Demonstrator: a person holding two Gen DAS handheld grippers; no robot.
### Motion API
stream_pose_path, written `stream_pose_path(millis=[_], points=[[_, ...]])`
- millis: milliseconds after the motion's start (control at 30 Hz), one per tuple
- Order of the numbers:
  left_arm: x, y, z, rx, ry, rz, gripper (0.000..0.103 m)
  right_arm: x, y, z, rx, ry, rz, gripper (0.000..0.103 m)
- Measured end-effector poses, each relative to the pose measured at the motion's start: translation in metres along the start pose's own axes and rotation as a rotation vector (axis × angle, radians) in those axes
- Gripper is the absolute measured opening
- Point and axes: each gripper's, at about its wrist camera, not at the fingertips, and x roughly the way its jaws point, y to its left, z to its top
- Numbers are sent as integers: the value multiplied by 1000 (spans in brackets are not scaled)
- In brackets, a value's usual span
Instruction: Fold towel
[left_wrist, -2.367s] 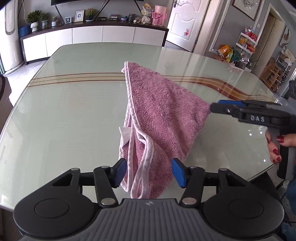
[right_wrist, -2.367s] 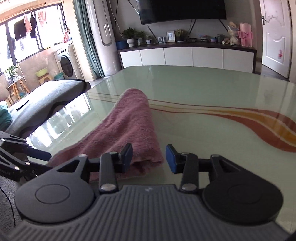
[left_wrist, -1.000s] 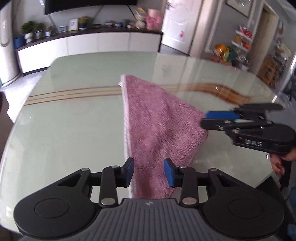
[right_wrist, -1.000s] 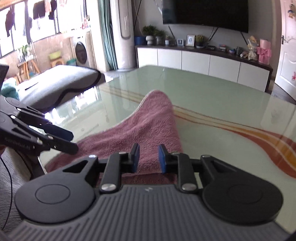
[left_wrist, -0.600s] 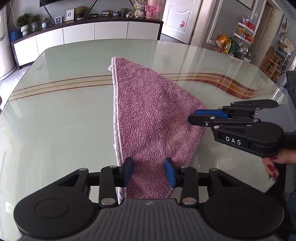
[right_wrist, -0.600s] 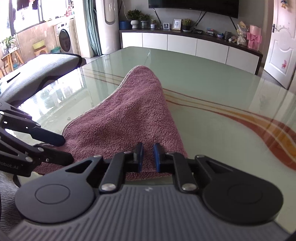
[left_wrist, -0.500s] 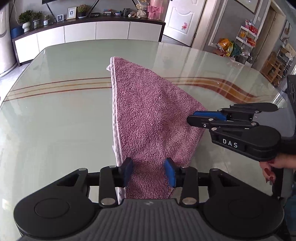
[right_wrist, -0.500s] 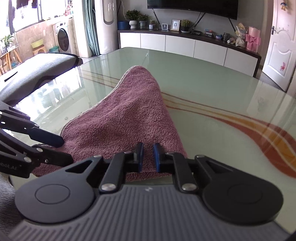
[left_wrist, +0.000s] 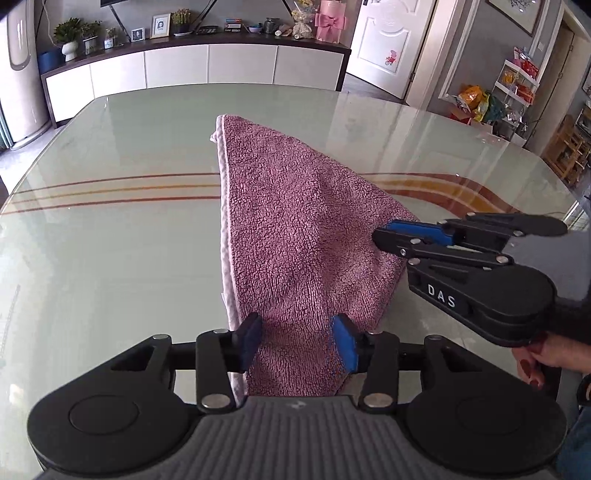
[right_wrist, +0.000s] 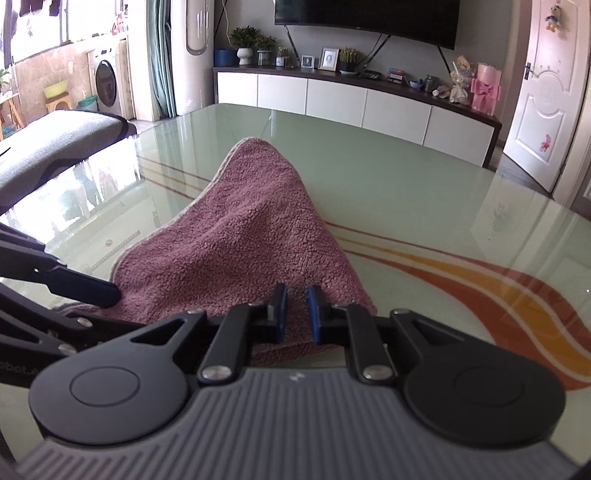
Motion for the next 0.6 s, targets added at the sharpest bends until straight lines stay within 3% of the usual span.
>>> stream_pose_path(millis=[67, 200, 333, 467, 600], points=[[-7, 0, -1, -24, -7, -5, 60, -14, 0, -1, 24, -13, -5, 26], [-29, -9, -13, -16, -52, 16, 78, -54, 2, -9, 39, -36, -21, 51], [-54, -20, -36, 5, -74, 51, 82, -90, 4, -23, 59, -30, -42, 62], [-72, -26, -56, -42, -104, 48, 96, -122, 1, -41, 120, -34, -68, 73], [-84, -33, -75, -69, -118, 60, 100, -138, 3, -52, 131, -32, -118, 87]])
